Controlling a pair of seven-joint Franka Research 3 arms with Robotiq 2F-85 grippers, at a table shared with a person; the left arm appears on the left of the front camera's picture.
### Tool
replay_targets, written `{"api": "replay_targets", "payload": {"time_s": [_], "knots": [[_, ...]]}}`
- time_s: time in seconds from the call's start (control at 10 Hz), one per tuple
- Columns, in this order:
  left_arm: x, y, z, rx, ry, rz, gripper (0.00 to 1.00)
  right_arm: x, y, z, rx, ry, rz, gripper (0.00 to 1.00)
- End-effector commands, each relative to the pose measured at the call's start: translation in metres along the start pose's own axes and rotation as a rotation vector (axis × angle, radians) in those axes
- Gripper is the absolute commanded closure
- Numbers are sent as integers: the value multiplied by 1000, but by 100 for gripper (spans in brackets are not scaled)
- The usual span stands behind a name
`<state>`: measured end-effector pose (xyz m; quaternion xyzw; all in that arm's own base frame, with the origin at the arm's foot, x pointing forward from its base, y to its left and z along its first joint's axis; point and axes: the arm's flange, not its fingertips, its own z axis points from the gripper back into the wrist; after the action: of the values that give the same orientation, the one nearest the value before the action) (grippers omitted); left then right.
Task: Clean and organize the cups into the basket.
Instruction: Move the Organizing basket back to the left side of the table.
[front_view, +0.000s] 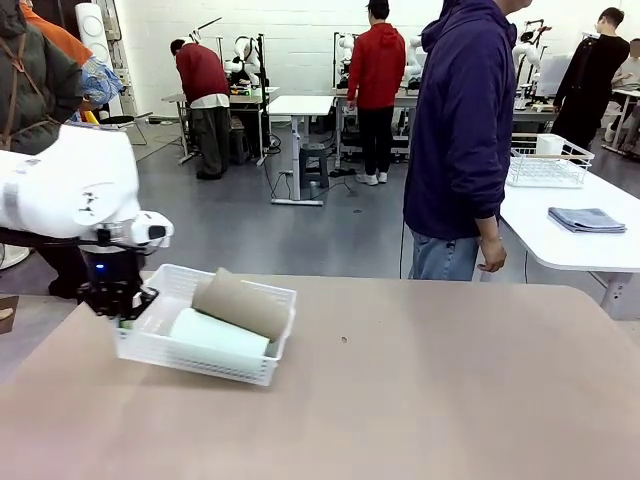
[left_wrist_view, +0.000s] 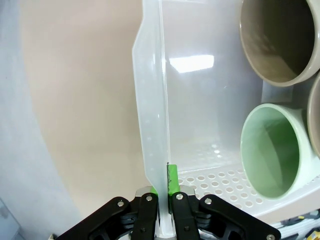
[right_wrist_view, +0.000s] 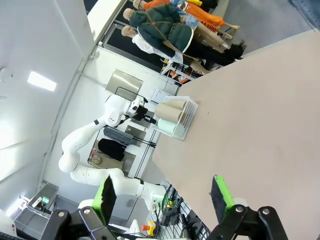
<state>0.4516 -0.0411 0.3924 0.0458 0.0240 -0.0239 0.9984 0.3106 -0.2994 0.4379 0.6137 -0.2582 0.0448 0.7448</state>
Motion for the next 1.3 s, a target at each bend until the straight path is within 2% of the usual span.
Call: {"api": "replay_targets", "payload": {"time_s": [0.0,0.3,0.5,0.6,0.7,1.2], "knots": [[-3,35,-3,32,35,-57,96,1,0,0,-8,-2,1,0],[6,93,-13,-7,33,-27,96,1,0,0,-8,-2,1,0],[10,112,-11,-25,9,8,96,1,0,0,-8,-2,1,0],[6,108,-5,-33,-27,13,96,1,0,0,-8,-2,1,0],[2,107,-17,-15,37,2,96,1,0,0,-8,-2,1,0],[2,107,-17,-15,37,2,96,1,0,0,-8,-2,1,0]]}}
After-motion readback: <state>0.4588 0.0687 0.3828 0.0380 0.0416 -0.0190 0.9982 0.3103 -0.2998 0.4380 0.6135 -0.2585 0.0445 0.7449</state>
